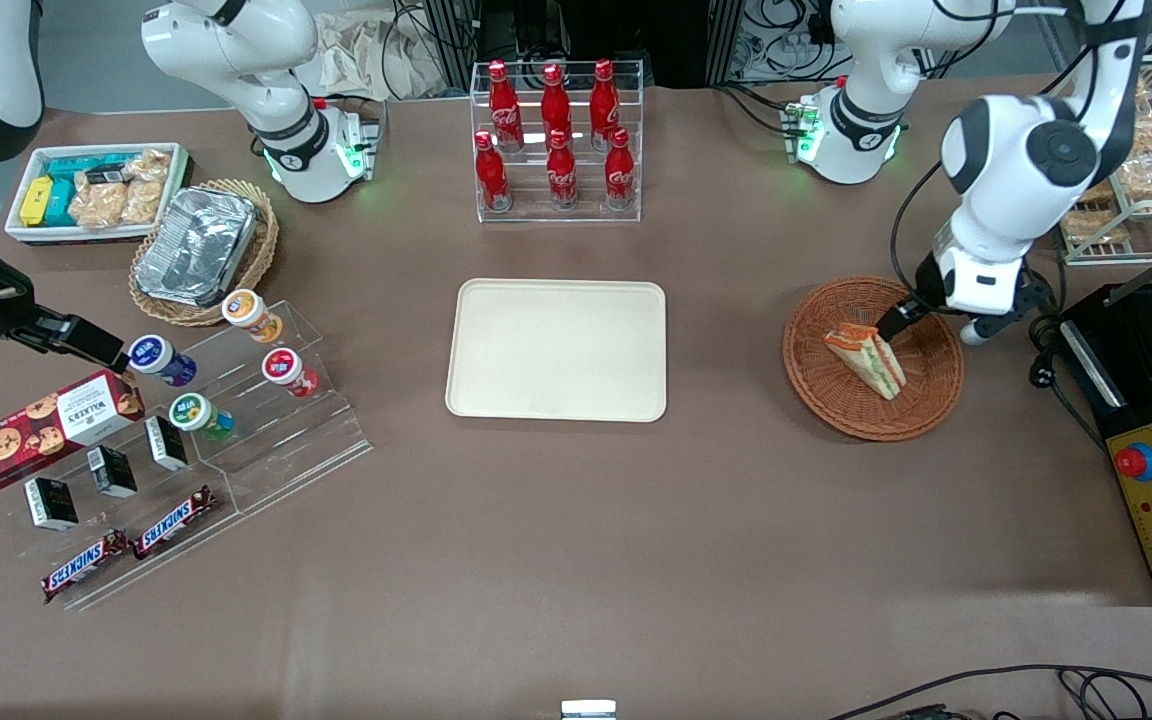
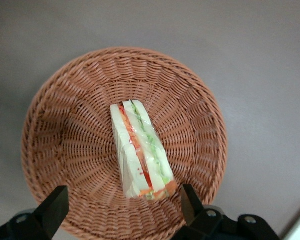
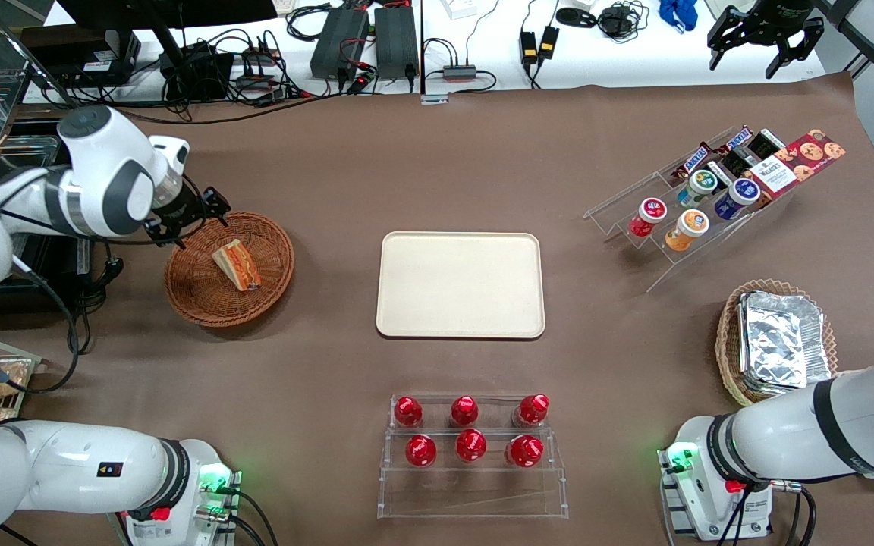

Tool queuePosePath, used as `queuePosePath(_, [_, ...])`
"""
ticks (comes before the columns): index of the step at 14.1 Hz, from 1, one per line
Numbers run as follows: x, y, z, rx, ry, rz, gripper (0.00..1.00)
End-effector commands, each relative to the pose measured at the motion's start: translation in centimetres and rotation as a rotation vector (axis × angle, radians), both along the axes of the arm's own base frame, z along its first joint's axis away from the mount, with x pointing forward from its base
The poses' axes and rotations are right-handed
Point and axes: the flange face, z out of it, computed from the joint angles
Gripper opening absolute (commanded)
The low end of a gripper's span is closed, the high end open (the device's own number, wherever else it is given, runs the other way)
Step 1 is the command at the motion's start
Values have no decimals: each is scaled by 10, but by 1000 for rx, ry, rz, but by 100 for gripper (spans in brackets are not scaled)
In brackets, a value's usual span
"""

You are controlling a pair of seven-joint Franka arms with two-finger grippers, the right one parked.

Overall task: Place sandwich from basket to tray
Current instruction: 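Lower the open left gripper around the wrapped sandwich and close it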

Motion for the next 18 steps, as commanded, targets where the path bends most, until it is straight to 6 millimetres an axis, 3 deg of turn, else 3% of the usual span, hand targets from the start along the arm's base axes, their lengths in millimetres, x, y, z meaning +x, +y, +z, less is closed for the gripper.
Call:
queuePosePath(1, [7,-13,-19,14,-9,51,100])
queuePosePath(5, [14,-17,-28,9,-35,134,100])
queuePosePath(15, [7,-28,-62,71,-20,159,100])
queuePosePath(18, [8,-33,-61,74,-26,161,100])
